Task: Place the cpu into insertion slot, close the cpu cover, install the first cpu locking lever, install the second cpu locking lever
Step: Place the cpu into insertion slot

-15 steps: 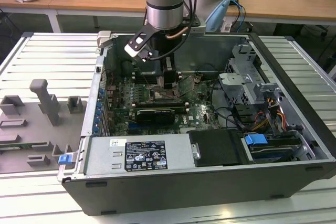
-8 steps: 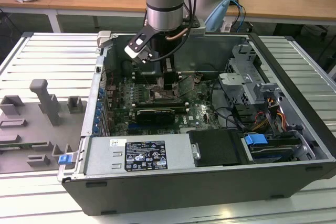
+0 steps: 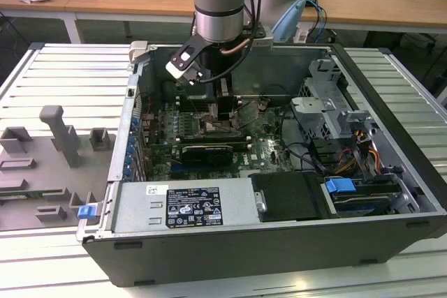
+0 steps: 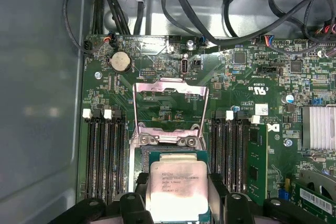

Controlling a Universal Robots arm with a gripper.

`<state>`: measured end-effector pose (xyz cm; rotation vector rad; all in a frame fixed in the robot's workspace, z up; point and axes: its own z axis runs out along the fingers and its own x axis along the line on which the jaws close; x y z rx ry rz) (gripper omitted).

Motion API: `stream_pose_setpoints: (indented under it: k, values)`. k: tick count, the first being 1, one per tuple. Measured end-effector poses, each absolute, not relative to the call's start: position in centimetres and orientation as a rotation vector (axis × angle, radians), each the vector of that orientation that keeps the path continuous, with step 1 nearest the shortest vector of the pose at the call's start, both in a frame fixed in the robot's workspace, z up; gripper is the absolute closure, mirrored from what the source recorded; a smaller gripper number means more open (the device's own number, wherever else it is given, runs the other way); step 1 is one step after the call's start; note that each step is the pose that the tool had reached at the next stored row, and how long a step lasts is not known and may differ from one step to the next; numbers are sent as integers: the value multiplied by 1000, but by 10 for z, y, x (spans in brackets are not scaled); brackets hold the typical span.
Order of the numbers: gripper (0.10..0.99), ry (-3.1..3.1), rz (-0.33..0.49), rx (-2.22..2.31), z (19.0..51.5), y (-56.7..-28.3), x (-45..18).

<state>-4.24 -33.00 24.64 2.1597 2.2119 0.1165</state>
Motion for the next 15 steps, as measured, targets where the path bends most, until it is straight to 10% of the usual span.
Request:
stream_pose_setpoints:
  k: [15]
  values:
    - [561,2212,116,2160,243,-330,-42]
